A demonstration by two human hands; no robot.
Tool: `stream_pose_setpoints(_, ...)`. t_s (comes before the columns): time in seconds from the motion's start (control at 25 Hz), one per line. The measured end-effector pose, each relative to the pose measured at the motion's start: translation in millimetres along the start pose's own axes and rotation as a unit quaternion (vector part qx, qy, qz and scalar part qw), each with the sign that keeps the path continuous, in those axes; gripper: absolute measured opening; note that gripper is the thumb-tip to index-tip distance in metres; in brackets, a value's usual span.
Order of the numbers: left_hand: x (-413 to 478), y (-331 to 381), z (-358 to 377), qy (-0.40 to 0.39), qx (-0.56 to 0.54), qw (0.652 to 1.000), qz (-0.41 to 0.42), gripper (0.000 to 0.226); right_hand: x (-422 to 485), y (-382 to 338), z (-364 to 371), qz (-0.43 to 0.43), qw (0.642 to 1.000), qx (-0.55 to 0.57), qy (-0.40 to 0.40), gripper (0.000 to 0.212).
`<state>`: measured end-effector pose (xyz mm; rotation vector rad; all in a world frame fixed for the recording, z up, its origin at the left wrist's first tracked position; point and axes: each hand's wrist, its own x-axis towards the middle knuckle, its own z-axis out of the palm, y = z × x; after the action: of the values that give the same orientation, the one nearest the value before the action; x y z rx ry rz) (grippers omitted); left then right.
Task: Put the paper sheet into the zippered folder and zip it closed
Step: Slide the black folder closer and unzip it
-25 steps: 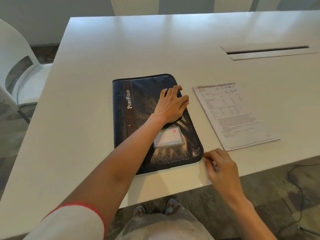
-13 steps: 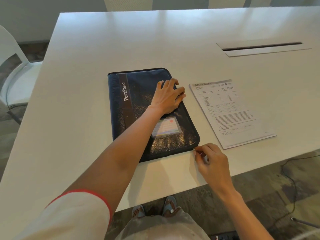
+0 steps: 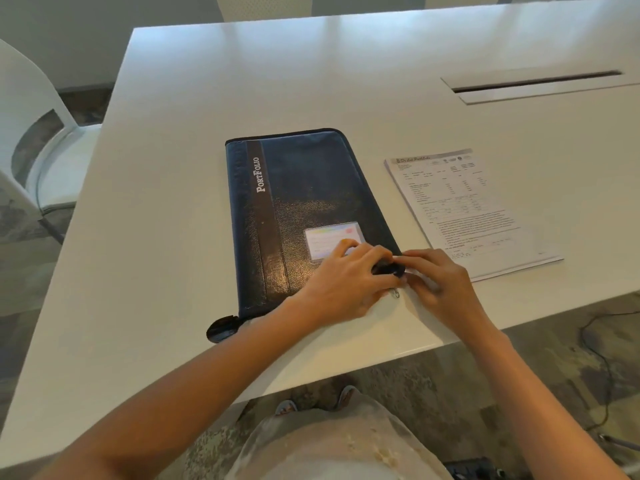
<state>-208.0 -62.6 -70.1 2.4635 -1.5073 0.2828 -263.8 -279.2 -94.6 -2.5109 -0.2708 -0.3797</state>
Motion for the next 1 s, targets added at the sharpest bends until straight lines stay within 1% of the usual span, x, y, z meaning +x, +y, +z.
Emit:
stream_pose_setpoints(0.16,9,8,8,0.026,0.059,0.998,0.013,0.019,0,3,2,-0.010,1.000,0.003,0.025,0.035)
stream_pose_setpoints(0.32,12,11,15,0.059,0.064,0.996,0.034,0.015,2,0,2,-0.011,0.999,-0.012,0.036,0.029)
stream_pose_setpoints(0.48,1,3,11,0.071,0.066,0.994,0.053,0.017,5,-7,3,-0.031,0.997,-0.034,0.065,0.026)
stream_pose_setpoints(0.6,-18,-4,4,0.067,0.064,0.994,0.052,0.022,6,-8,3,-0.038,0.996,-0.035,0.075,0.029)
stream_pose_setpoints(0.72,-47,-13,-6,0.064,0.068,0.995,0.033,0.030,6,-8,3,-0.037,0.996,-0.032,0.076,0.029)
stream_pose_setpoints(1.0,-124,-34,-36,0.083,0.114,0.990,-0.002,0.031,4,-5,5,-0.020,0.997,-0.008,0.070,0.028)
